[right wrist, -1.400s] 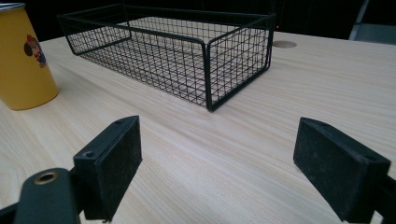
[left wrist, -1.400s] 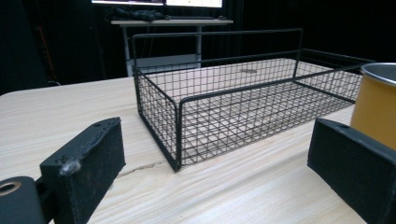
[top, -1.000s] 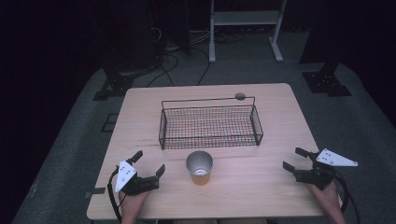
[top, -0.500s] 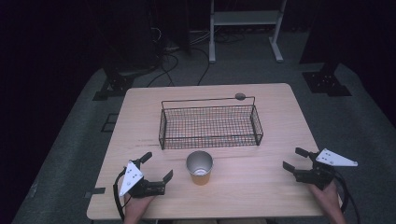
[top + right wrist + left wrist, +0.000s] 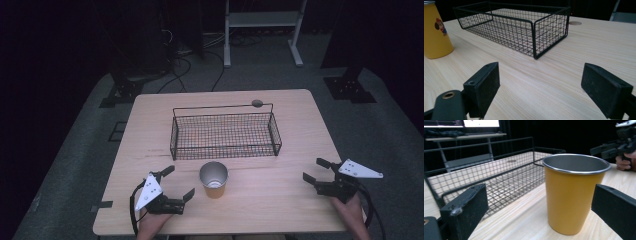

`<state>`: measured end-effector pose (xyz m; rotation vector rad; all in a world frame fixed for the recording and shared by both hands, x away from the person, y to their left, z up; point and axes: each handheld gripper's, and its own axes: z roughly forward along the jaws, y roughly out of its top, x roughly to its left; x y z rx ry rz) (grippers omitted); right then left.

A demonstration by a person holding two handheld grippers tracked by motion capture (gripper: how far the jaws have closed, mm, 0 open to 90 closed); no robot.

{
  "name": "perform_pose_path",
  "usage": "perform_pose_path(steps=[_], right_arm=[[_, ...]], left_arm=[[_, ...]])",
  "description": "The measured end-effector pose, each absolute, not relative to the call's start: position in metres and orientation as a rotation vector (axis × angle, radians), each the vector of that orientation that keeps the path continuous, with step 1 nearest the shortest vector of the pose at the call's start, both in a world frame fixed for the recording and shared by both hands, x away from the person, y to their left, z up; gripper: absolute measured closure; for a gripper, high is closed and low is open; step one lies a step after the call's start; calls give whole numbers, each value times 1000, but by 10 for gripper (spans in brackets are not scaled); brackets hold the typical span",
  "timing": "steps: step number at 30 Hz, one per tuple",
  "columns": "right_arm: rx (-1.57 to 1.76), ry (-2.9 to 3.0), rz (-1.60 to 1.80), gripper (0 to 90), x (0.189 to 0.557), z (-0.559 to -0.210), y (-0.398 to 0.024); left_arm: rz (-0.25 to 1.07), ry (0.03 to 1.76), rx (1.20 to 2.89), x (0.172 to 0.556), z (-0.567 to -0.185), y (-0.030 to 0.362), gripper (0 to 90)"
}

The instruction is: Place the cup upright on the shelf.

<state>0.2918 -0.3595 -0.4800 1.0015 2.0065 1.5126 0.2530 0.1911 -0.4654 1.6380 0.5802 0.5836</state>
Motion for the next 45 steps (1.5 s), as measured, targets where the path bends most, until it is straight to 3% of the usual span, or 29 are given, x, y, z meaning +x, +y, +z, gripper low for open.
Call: perform_pose_path(steps=[23,45], right_arm=[[1002,2008,1512,142,292,-480,-359],[1003,2009,1509,142,292,-480,-359]], left_arm=[[471,490,1679,254,-463,164,2],[462,490,1782,268,-468,138,2]])
